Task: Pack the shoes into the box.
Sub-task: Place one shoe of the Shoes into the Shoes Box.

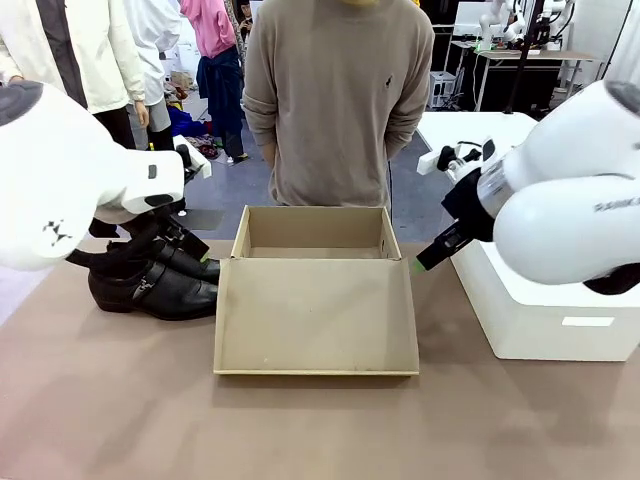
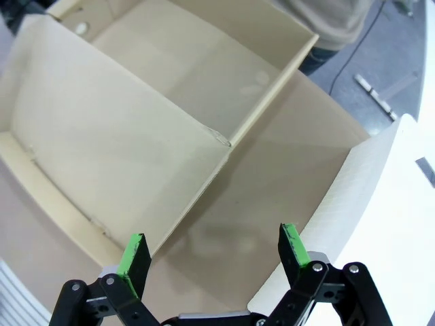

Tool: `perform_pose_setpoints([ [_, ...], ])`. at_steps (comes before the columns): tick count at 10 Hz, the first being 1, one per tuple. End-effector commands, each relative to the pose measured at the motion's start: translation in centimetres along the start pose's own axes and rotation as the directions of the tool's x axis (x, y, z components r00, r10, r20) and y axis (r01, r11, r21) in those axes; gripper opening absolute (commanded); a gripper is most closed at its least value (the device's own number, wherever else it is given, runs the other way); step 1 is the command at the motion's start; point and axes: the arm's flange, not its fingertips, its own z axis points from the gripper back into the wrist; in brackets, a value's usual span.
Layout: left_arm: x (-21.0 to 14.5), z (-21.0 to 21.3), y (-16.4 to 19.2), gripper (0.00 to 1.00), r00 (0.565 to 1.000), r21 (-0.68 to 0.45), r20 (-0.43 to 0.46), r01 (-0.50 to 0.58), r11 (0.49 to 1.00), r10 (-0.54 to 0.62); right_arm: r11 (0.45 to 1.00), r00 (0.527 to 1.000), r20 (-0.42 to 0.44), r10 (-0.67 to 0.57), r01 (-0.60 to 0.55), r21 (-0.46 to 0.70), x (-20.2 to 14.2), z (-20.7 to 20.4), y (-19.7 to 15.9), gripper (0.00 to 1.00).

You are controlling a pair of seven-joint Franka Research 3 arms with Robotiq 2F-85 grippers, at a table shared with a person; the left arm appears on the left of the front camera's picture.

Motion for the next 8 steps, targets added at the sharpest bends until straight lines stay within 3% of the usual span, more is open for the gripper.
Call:
perform_pose_setpoints([
  [1, -3.2, 2.9, 0.8, 1.0, 0.995, -0.115, 0.079, 0.075, 0.991, -0.066, 0.992, 0.997, 0.033, 0.065, -0.068, 0.103, -0.9, 2.7, -1.5, 1.0],
  [6, -5.8, 7.3, 3.0, 1.0, 0.957, -0.183, 0.225, 0.225, 0.957, -0.182, 0.965, 0.975, 0.177, 0.137, -0.171, 0.198, -3.1, 8.9, -4.0, 1.0],
  [8, -6.5, 8.0, 4.1, 1.0, 0.946, -0.183, 0.246, 0.257, 0.949, -0.21, 0.952, 0.963, 0.229, 0.143, -0.198, 0.235, -4.1, 10.5, -5.3, 1.0],
])
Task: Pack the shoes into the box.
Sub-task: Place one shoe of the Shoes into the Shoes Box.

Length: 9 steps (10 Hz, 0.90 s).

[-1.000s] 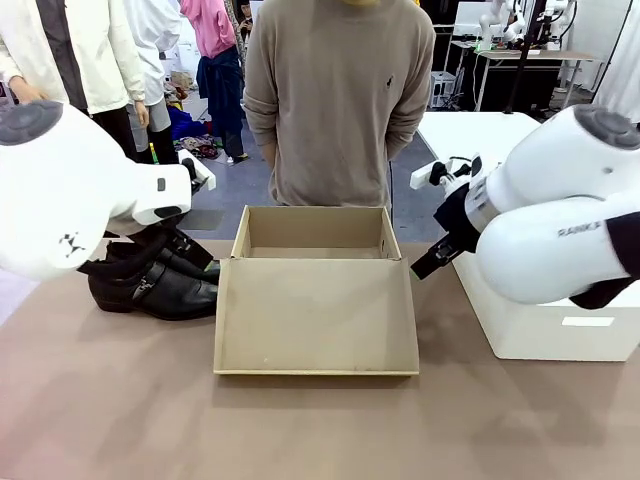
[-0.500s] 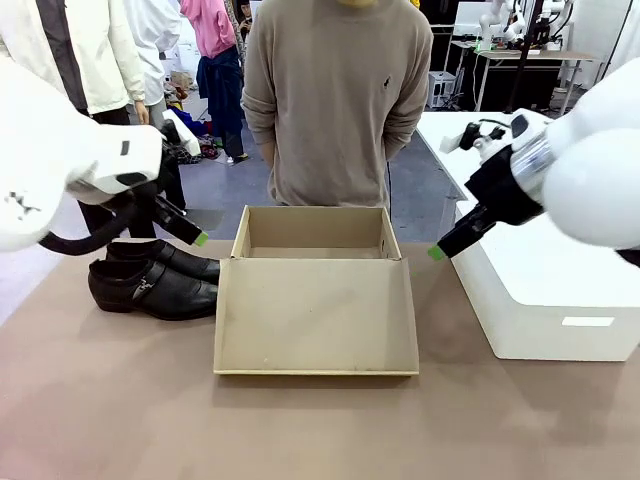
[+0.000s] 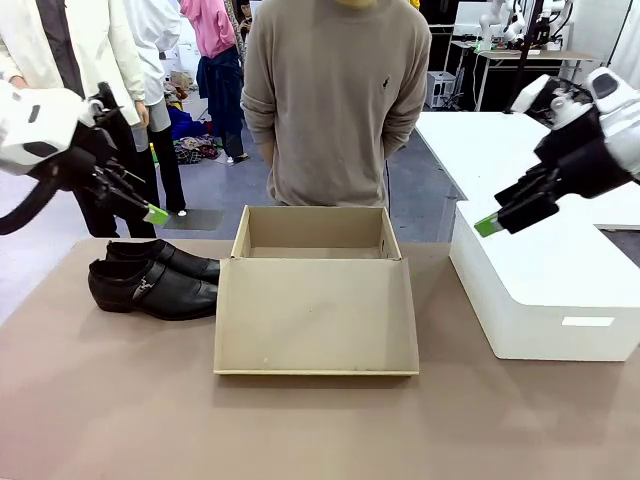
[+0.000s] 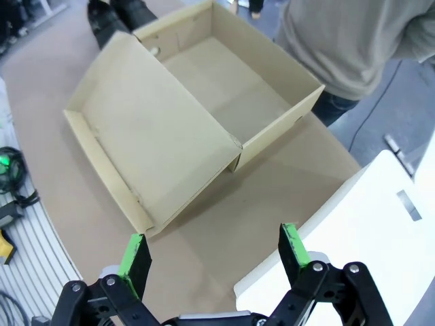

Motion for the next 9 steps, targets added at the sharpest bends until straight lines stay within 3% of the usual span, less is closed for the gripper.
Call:
perform_pose_setpoints([
  [1, -4.3, 0.3, -2.4, 1.0, 0.999, -0.035, 0.032, 0.031, 0.999, -0.03, 0.996, 0.997, 0.073, 0.021, -0.027, 0.085, -1.6, 0.9, -0.4, 1.0],
  [5, -4.7, 0.7, -1.5, 1.0, 0.999, -0.052, 0.036, 0.034, 0.998, -0.032, 0.991, 0.993, 0.114, 0.031, -0.045, 0.122, -2.2, 2.1, -0.5, 1.0],
  [6, -4.4, 0.8, -1.5, 1.0, 1.0, -0.023, 0.026, -0.011, 1.0, 0.011, 0.989, 0.992, 0.118, 0.034, -0.05, 0.135, -2.2, 2.1, -0.5, 1.0],
  [7, -1.6, 0.9, 1.1, 1.0, 1.0, -0.04, 0.02, 0.024, 0.999, -0.024, 0.996, 0.997, 0.082, 0.004, -0.011, 0.088, -1.3, 2.4, -0.6, 1.0],
  [9, -1.6, 0.9, 1.1, 1.0, 1.0, -0.04, 0.02, 0.024, 0.999, -0.024, 0.996, 0.997, 0.082, 0.004, -0.011, 0.088, -1.3, 2.4, -0.6, 1.0],
])
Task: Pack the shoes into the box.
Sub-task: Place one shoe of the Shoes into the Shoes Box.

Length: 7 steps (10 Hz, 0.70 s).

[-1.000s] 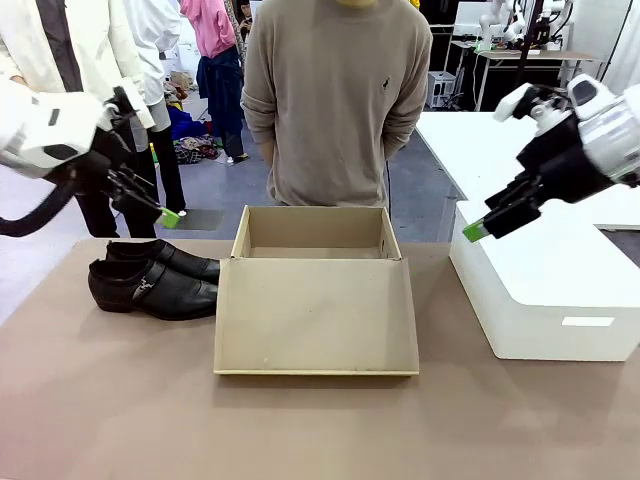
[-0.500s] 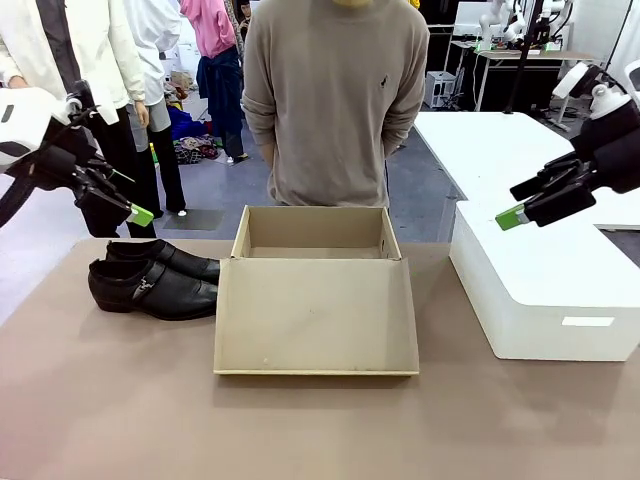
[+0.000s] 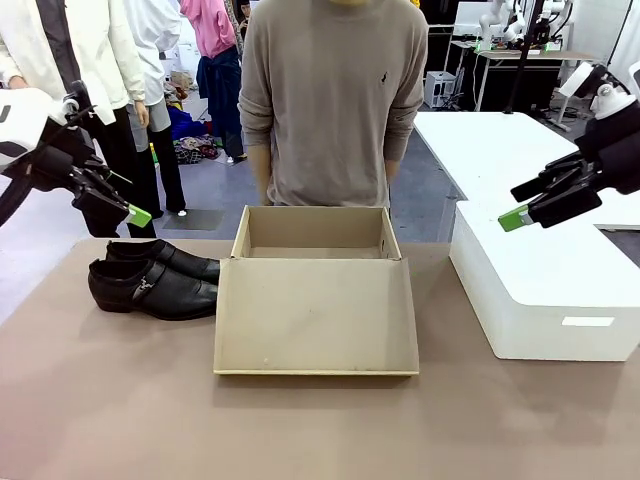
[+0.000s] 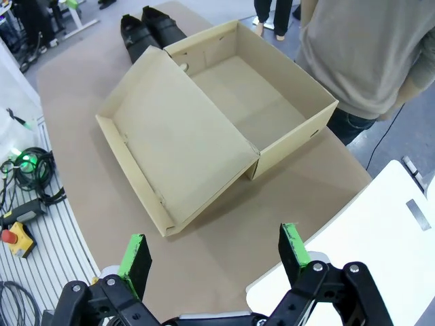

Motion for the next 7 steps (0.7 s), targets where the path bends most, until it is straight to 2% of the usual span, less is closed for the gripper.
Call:
perform_pose_setpoints([
  [1, -0.12, -0.07, 0.1, 1.0, 1.0, -0.007, 0.004, 0.01, 1.0, -0.01, 1.0, 1.0, 0.011, -0.001, 0.001, 0.005, 0.13, -0.06, -0.05, 1.0],
  [7, -0.12, -0.07, 0.1, 1.0, 1.0, -0.007, 0.004, 0.01, 1.0, -0.01, 1.0, 1.0, 0.011, -0.001, 0.001, 0.005, 0.13, -0.06, -0.05, 1.0],
])
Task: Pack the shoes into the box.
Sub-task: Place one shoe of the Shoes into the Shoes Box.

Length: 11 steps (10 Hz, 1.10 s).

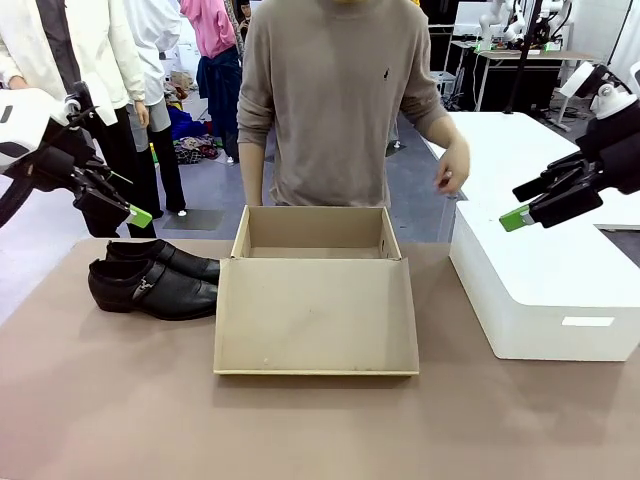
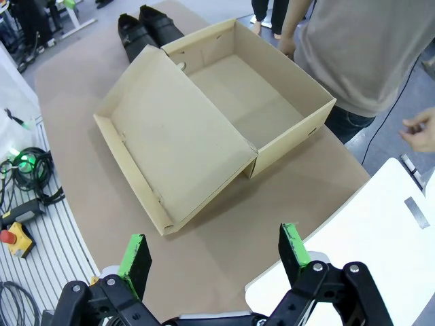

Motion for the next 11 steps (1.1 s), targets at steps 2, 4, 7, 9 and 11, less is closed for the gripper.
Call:
perform_pose_setpoints([
  [2, -0.15, -0.02, 0.14, 1.0, 1.0, -0.009, 0.008, 0.01, 1.0, -0.01, 1.0, 1.0, 0.015, 0.002, -0.002, 0.011, 0.14, -0.15, -0.07, 1.0],
  [4, -0.15, -0.02, 0.14, 1.0, 1.0, -0.009, 0.008, 0.01, 1.0, -0.01, 1.0, 1.0, 0.015, 0.002, -0.002, 0.011, 0.14, -0.15, -0.07, 1.0],
  [7, -0.15, -0.02, 0.14, 1.0, 1.0, -0.009, 0.008, 0.01, 1.0, -0.01, 1.0, 1.0, 0.015, 0.002, -0.002, 0.011, 0.14, -0.15, -0.07, 1.0],
  [9, -0.15, -0.02, 0.14, 1.0, 1.0, -0.009, 0.008, 0.01, 1.0, -0.01, 1.0, 1.0, 0.015, 0.002, -0.002, 0.011, 0.14, -0.15, -0.07, 1.0],
  [11, -0.15, -0.02, 0.14, 1.0, 1.0, -0.009, 0.008, 0.01, 1.0, -0.01, 1.0, 1.0, 0.015, 0.002, -0.002, 0.011, 0.14, -0.15, -0.07, 1.0],
])
